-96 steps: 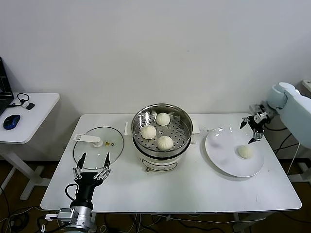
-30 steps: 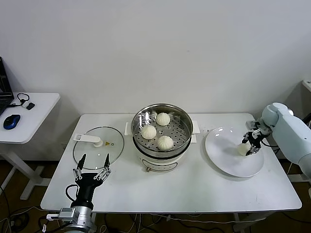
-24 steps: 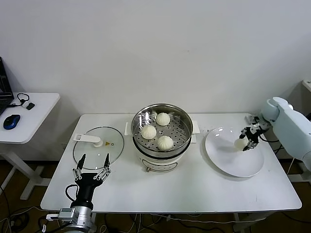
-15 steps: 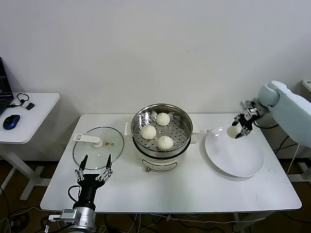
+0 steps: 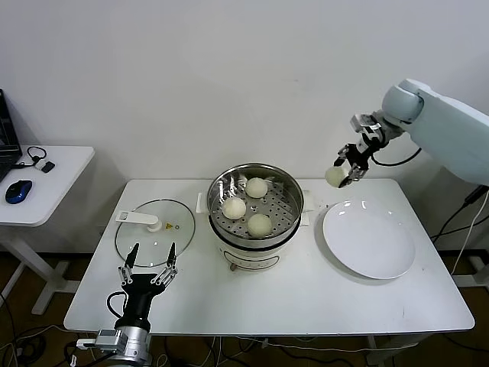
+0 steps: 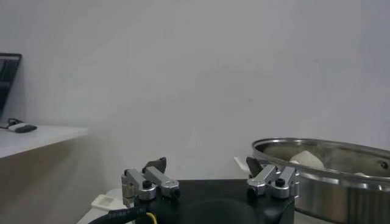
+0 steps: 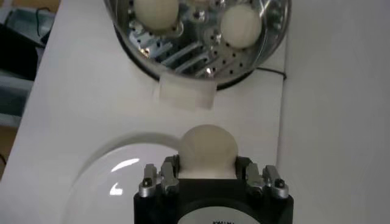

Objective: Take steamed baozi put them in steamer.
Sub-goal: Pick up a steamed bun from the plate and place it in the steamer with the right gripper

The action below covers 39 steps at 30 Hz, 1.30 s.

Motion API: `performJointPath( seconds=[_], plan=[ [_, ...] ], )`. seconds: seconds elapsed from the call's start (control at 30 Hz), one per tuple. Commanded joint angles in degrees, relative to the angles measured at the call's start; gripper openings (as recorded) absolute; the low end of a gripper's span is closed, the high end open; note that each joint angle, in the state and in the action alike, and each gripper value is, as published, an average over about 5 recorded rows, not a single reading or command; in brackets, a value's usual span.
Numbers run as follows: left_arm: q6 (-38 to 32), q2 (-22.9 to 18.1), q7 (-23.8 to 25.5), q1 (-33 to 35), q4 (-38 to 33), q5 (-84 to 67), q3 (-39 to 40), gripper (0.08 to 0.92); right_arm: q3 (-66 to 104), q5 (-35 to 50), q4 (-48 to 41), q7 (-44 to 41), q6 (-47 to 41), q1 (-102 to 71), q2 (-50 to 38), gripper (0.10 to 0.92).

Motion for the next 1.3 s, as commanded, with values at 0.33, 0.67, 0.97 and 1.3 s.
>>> performJointPath(
  seconds=[0.33,0.67,0.97,1.3],
  plan=[
    [-0.21,0.21,0.13,0.56,-0.69,0.11,-0.32,0.823,-10.66,12.33,0.0,1.92,-5.77,4.12,16.94,0.594],
    [-0.39,0.31,0.11,0.93,-0.95,-0.56,-1.01,0.823,-10.49,10.54,-1.32,2.78,-6.17,-0.81,19.44,0.588],
    [-0.65,0.48,0.1,1.52,-0.83,-1.14,-1.51,0.823,-9.18,6.61,-3.48,2.79,-5.34,-4.04,18.62,0.585],
    [-0.51,0.37,0.08,1.41,-0.78,-1.05,-1.43,0.823,-7.51,3.84,-6.49,2.57,-4.26,-5.71,18.99,0.586]
  ],
)
